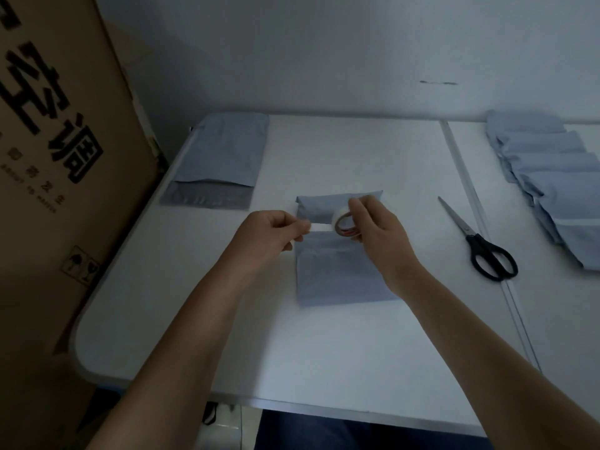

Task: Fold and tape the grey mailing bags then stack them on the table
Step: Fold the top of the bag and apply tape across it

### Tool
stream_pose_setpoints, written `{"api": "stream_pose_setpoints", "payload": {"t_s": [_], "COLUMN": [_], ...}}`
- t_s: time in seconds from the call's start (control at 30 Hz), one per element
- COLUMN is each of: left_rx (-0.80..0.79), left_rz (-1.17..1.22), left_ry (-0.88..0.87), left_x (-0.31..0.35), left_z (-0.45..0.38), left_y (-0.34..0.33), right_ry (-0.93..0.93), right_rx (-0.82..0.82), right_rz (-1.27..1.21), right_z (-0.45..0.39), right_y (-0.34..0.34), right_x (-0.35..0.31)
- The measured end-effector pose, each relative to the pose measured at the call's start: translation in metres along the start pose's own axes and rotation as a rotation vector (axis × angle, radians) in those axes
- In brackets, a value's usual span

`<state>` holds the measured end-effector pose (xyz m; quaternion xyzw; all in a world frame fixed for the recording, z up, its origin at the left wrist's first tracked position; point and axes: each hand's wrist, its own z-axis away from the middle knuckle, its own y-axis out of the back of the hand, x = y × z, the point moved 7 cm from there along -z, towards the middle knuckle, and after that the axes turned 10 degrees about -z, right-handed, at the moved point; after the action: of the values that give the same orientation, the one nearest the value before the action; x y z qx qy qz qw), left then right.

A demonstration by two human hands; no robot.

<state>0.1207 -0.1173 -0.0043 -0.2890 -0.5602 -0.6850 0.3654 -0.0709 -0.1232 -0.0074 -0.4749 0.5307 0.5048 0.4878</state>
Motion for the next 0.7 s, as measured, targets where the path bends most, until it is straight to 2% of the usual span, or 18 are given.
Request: {"api": "stream_pose_setpoints", "payload": {"t_s": [0.2, 0.5, 0.7], "left_rx": [0.045, 0.137, 0.153], "left_rz": [-0.079, -0.274, -0.329], "left_ry": [0.027, -0.006, -0.032], "left_x": [-0.013, -0.022, -0.023], "left_z": [0.003, 0.004, 0.003], "left_y": [-0.003, -0.007, -0.006], "right_ry": [0.151, 0.166, 0.189], "right_rx": [0.085, 0.043, 0.008], "right_rz": [0.102, 0.074, 0.181], "right_z": [0.002, 0.007, 0.003], "right_y": [0.001, -0.003, -0.007], "right_x": [-0.005, 0.017, 0.026]}}
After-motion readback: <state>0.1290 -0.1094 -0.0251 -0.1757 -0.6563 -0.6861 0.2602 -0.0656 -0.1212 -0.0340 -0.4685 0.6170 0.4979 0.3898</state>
